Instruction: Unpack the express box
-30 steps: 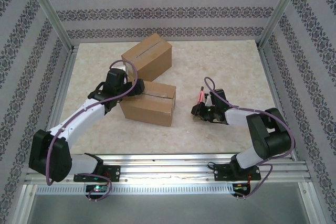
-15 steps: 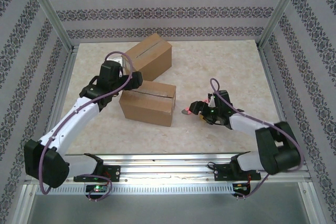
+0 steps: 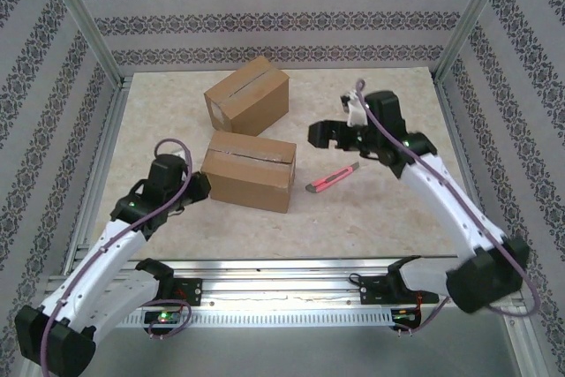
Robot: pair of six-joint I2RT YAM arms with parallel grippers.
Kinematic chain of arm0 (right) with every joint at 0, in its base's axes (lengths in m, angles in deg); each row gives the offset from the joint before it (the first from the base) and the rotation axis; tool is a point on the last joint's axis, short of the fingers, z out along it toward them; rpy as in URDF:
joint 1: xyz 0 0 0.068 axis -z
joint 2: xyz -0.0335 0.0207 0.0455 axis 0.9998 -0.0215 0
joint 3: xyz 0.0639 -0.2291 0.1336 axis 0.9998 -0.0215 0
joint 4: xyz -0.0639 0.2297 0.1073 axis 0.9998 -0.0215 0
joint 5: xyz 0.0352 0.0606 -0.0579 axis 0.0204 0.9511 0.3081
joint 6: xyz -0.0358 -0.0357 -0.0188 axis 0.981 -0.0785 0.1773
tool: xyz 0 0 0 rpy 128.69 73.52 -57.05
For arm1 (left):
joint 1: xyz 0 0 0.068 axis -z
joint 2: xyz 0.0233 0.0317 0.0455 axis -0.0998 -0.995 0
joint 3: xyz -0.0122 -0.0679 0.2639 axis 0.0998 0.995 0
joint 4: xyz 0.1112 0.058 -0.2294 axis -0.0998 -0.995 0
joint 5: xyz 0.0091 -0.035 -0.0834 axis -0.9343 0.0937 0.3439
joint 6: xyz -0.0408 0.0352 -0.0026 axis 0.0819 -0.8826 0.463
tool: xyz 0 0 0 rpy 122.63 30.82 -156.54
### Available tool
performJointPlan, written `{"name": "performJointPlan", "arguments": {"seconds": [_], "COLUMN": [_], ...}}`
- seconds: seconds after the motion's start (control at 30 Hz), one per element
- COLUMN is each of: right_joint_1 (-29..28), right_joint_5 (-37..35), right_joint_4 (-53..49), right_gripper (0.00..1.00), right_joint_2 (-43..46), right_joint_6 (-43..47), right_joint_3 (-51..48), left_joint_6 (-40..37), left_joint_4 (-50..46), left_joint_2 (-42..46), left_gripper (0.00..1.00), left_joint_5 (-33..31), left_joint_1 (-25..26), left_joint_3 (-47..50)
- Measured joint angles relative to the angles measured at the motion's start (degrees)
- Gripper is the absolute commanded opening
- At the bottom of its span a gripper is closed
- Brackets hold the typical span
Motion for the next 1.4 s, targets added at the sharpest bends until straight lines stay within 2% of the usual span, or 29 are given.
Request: {"name": "performJointPlan", "arguments": {"seconds": [0.2, 0.4, 0.5, 0.63, 0.83, 0.9, 0.97, 1.03, 1.13, 1.27, 1.4], "right_joint_1": [-2.25, -4.35, -5.86, -7.65, -9.44, -10.45, -11.15, -11.56, -11.65, -12.28, -12.39], "right_joint_5": [2.67, 6.97, 9.25, 11.54, 10.29, 9.40, 8.41, 7.52, 6.25, 3.82, 1.70], "right_joint_4": [0.79, 4.44, 9.70, 18.25, 23.15, 23.91, 24.20, 24.52, 25.18, 24.79, 22.84], "right_gripper": [0.98, 0.98, 0.98, 0.98, 0.98, 0.98, 0.98, 0.98, 0.98, 0.98, 0.98], "right_joint_2": [-19.47, -28.15, -27.65, -24.33, -15.93, -13.42, -11.58, -10.38, -9.97, -9.97, -9.97], "right_joint_6": [5.57, 4.50, 1.70, -4.42, -10.45, -11.65, -12.46, -13.31, -14.56, -14.97, -14.10], "right_joint_3": [12.17, 13.62, 10.23, 0.31, -9.92, -11.47, -12.04, -12.35, -12.72, -13.27, -13.16], "left_joint_6": [4.66, 6.21, 6.19, 5.55, 3.50, 2.95, 2.47, 1.79, 1.66, 1.90, 2.08], "left_joint_4": [5.03, 12.76, 15.13, 16.50, 17.14, 17.09, 16.98, 16.09, 12.52, 7.41, 4.83], "left_joint_2": [-6.56, -12.44, -15.32, -20.00, -24.96, -25.29, -25.18, -24.35, -20.90, -13.88, -8.04], "left_gripper": [0.09, 0.09, 0.08, 0.07, 0.07, 0.10, 0.21, 0.42, 0.66, 0.83, 0.99], "left_joint_5": [2.27, 1.49, 0.48, -0.52, -1.27, -1.31, -1.64, -2.45, -4.11, -5.46, -4.09], "left_joint_1": [0.00, 0.00, -0.02, -0.11, -0.83, -0.98, -1.22, -1.49, -1.75, -1.97, -2.08], "left_joint_3": [6.14, 6.03, 5.14, 2.14, -2.56, -3.54, -4.20, -4.37, -4.37, -4.42, -4.92]}}
